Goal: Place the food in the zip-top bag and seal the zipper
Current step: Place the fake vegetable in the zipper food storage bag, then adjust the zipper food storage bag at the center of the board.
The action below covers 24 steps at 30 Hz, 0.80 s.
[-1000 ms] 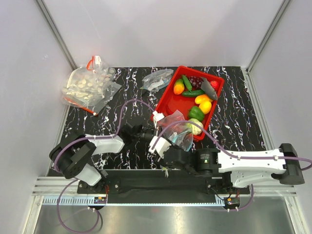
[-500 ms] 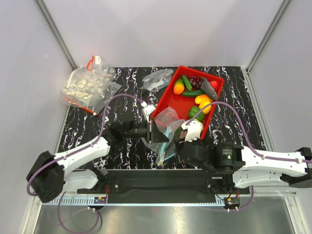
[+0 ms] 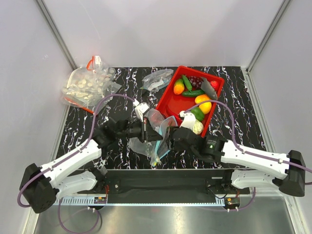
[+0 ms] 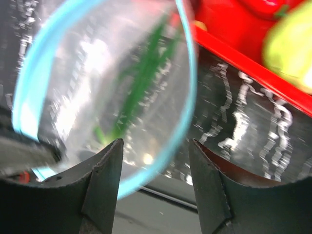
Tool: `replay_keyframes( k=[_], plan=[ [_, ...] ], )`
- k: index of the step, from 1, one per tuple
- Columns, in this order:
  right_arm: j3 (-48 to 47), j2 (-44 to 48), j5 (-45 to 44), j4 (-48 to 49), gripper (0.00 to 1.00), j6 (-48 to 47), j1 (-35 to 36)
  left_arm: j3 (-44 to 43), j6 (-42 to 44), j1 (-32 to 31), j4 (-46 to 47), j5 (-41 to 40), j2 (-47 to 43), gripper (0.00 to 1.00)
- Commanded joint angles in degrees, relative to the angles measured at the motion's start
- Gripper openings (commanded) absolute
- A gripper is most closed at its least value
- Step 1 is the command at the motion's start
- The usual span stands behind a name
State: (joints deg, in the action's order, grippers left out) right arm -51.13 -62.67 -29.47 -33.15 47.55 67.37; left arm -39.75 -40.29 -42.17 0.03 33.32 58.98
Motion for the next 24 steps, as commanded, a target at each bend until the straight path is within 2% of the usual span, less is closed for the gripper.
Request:
replay_keyframes(
  k=[1,3,4,7,8,13,15,17,19,20,21,24],
  plan=[
    [-0.19,-1.66,3.81,9.85,0.61,-0.71,-1.28,-1.39,1.62,0.16,0.14,-1.15,-2.55,0.00],
    [0.24,-2.45,4.51,11.25,0.59,-0.09,-1.63,-1.39,1.80,0.16,-1.44,-1.15,-2.82,0.00],
    [0.33,-2.97,5.12,11.44,0.54,0.26,-2.50,-1.39,1.80,0.16,-1.61,-1.41,-3.34,0.00],
    [0.33,-4.38,6.44,11.00,0.49,1.67,-3.13,-1.82,2.32,0.42,-2.66,-3.08,-4.57,0.00],
    [0.25,-4.65,6.36,10.91,0.39,1.76,-3.21,-2.17,3.02,0.51,-3.28,-3.61,-5.01,0.00],
    [-4.57,-4.65,4.25,5.39,0.13,0.62,-3.30,-7.18,6.36,2.44,-15.13,-11.69,-4.67,0.00],
    [-11.85,-6.92,2.41,-0.47,0.00,-2.18,-3.48,-11.03,7.68,3.94,-20.82,-14.49,-4.49,0.00],
    [-21.57,-10.86,2.14,-3.58,0.00,-5.61,-3.39,-15.34,9.26,4.47,-29.07,-17.57,-3.53,0.00],
    [-28.63,-14.12,3.80,-6.31,0.00,-10.44,-3.48,-23.59,11.19,4.38,-36.12,-23.28,-1.34,0.00],
    [-35.28,-17.53,7.20,-6.66,0.00,-12.29,-3.48,-26.49,12.42,4.38,-43.64,-26.35,-0.63,0.00],
    [-38.39,-19.22,9.06,-7.45,0.00,-14.74,-3.39,-31.05,13.13,4.47,-47.02,-32.56,-0.10,0.00],
    [-48.16,-25.38,14.17,-10.43,0.00,-17.74,-3.48,-33.64,14.19,4.55,-53.90,-41.91,-1.49,0.00]
  ],
)
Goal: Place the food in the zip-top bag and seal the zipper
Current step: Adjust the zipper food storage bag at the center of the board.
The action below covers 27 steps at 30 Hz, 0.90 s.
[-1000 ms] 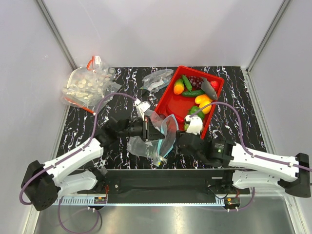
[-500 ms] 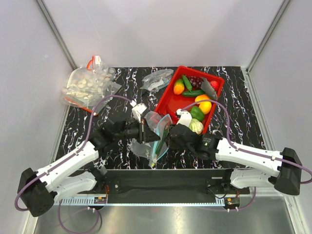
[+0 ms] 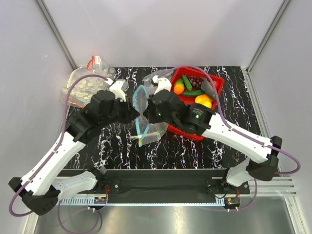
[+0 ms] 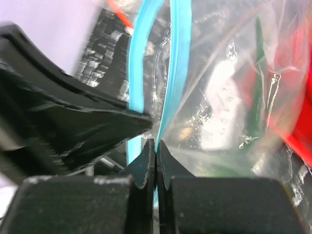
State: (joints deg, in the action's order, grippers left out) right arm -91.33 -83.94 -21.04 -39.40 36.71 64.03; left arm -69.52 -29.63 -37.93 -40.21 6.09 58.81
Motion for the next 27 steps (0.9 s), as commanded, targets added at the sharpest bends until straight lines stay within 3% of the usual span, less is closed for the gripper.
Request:
replay_keyframes(
  k=[1,4,5,8,10,12,13,14,17,22,27],
  plan=[
    [-9.55,-5.17,6.09,-5.24,0.00,-7.70,-0.13,-3.70,3.44,0.32,-14.45,-16.53,-3.15,0.00],
    [-11.07,-5.71,0.75,-9.64,0.00,-8.15,-0.31,-2.82,1.77,0.58,-14.38,-16.74,-4.92,0.00],
    [-8.71,-3.88,-0.83,-9.82,0.00,-7.97,-1.61,-2.21,1.24,0.41,-10.37,-9.24,-4.67,0.00],
    [-3.16,0.51,-5.14,-9.56,0.00,-6.75,-4.86,-2.80,-0.78,-1.08,-5.60,2.23,-0.20,0.00],
    [-1.40,1.23,-6.21,-8.86,0.00,-6.12,-6.19,-3.87,-0.35,-2.32,-5.67,2.70,1.65,0.00],
    [-0.95,-0.60,-0.96,-6.23,0.00,-7.17,-6.55,-5.01,1.84,-1.97,-9.61,-4.20,0.79,0.00],
    [-1.30,-1.83,6.63,-5.00,0.00,-7.79,-6.64,-5.54,2.64,-1.62,-12.15,-9.64,-0.96,0.00],
    [-2.26,-4.62,11.32,-2.20,0.00,-8.75,-6.64,-6.59,3.78,0.30,-17.40,-20.39,-1.84,0.00],
    [-4.89,-9.90,20.58,0.63,0.00,-9.63,-5.24,-8.52,5.62,6.26,-26.20,-29.36,-3.00,0.00],
    [-6.93,-12.30,16.13,-1.73,0.00,-10.78,-6.45,-8.80,6.86,7.35,-26.25,-25.70,-0.89,0.01],
    [-3.07,-13.35,14.36,-4.10,0.00,-10.78,-9.53,-8.88,8.35,7.35,-23.69,-21.91,0.61,0.01]
  ],
)
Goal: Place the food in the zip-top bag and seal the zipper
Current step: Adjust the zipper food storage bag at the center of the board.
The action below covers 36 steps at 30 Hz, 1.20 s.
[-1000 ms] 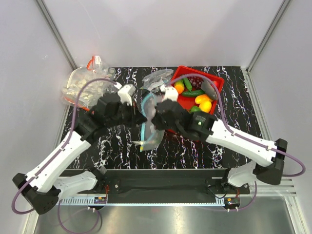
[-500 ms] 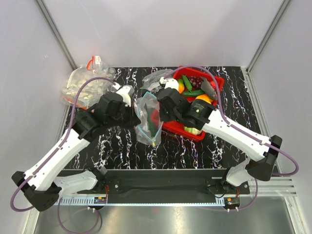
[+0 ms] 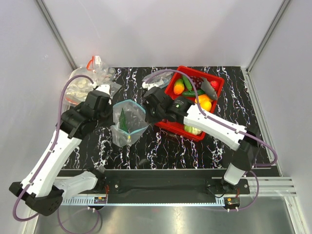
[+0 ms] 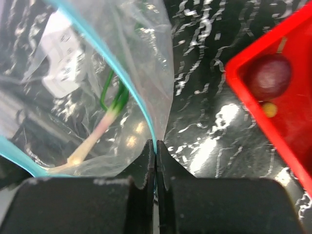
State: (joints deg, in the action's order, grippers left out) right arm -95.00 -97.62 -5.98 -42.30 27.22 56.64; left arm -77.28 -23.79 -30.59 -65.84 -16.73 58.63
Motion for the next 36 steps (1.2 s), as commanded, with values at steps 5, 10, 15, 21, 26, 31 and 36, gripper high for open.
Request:
replay_keyframes(
  k=[5,10,15,21,26,31,36],
  plan=[
    [6.73,2.41,-1.32,4.13,0.43,-2.87,-2.68,-4.81,5.59,0.09,1.87,0.48,3.15,0.02],
    [8.25,7.00,-2.45,4.69,0.52,-4.89,-6.98,-3.50,6.30,0.18,4.22,1.51,5.79,0.01],
    [11.41,10.34,-2.90,6.96,0.77,-7.18,-12.07,-0.42,7.35,0.18,9.24,4.17,6.41,0.01],
    [18.97,14.66,3.95,15.50,0.90,-6.66,-19.02,2.48,8.15,1.14,13.10,0.47,7.55,0.01],
    [20.29,12.89,9.13,16.71,0.86,-8.93,-21.04,6.51,7.71,2.46,19.08,-2.33,6.41,0.00],
    [25.14,16.15,25.62,24.29,1.00,-11.48,-21.05,7.40,8.50,5.71,21.54,1.52,6.85,0.00],
    [25.21,18.43,28.75,25.34,1.00,-11.40,-20.96,5.56,9.11,6.15,21.03,-0.30,7.72,0.01]
  ],
)
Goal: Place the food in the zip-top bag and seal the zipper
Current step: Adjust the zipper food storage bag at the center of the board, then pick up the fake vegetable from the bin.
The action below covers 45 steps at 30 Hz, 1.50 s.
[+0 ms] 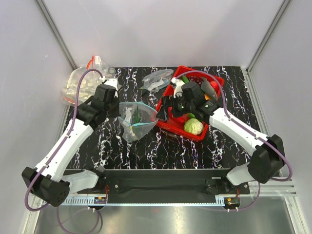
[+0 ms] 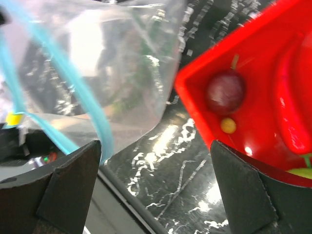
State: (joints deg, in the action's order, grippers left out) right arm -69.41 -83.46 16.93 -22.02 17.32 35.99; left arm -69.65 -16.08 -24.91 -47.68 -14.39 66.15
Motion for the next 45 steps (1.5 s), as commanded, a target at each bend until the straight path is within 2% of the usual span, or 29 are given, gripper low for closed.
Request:
replay_keyframes(
  k=[1,3,6,8,10,11,13,14,17,19,25,31,34,39,45],
  plan=[
    [0.14,5.49,4.88,5.23,1.00,-1.41,-0.39,-2.51,1.22,1.34,1.55,-4.40,0.21,0.01],
    [0.24,5.94,3.82,4.80,1.00,-1.15,-0.65,-2.78,0.96,2.31,1.36,-7.05,-0.40,0.01],
    [0.76,6.64,7.14,5.23,1.00,-1.41,-0.92,-1.64,-0.01,4.60,2.15,-7.32,-1.90,0.04],
    [2.16,7.78,14.77,8.55,1.00,-0.80,-0.92,-2.07,0.17,4.95,2.15,-5.31,-1.73,0.03],
    [1.82,7.96,16.73,8.84,1.00,0.16,-0.92,-2.77,0.43,5.04,2.76,-1.62,-1.46,0.02],
    [1.30,7.88,13.86,7.36,1.00,0.26,-0.92,-3.12,0.43,5.04,2.77,0.14,-1.46,0.02],
    [-1.50,6.31,2.74,3.23,1.00,-0.36,-1.01,-4.18,0.43,5.04,1.81,-0.46,-1.64,0.02],
    [-2.30,5.25,0.41,-0.35,0.99,-1.40,-1.09,-5.14,0.87,5.04,1.72,-1.85,-1.81,0.02],
    [-5.91,-0.63,-2.69,-6.16,0.98,-3.34,-1.71,-6.12,2.63,4.87,1.10,-5.28,-2.43,0.01],
    [-8.10,-4.93,-5.31,-8.82,0.93,-4.05,-1.80,-5.68,3.07,4.17,1.53,-6.26,-2.34,0.00],
    [-7.67,-11.44,-11.64,-7.95,0.92,-3.61,-2.06,-2.25,3.68,1.53,4.53,-2.49,-2.34,0.00],
    [-7.59,-17.51,-9.72,-5.24,0.90,-4.14,-2.06,-0.59,4.74,0.38,5.75,0.59,-1.55,0.01],
    [-7.93,-21.11,-5.08,-4.26,0.89,-6.15,-1.89,0.91,4.04,0.38,6.89,0.25,-1.64,0.01],
    [-9.17,-24.90,-6.82,-4.35,0.88,-6.60,-1.53,1.44,3.51,0.21,7.60,0.07,-2.52,0.01],
    [-10.92,-28.16,-10.67,-3.20,0.75,-6.25,-1.53,2.76,3.42,-0.05,9.01,1.64,-2.78,0.01]
  ],
)
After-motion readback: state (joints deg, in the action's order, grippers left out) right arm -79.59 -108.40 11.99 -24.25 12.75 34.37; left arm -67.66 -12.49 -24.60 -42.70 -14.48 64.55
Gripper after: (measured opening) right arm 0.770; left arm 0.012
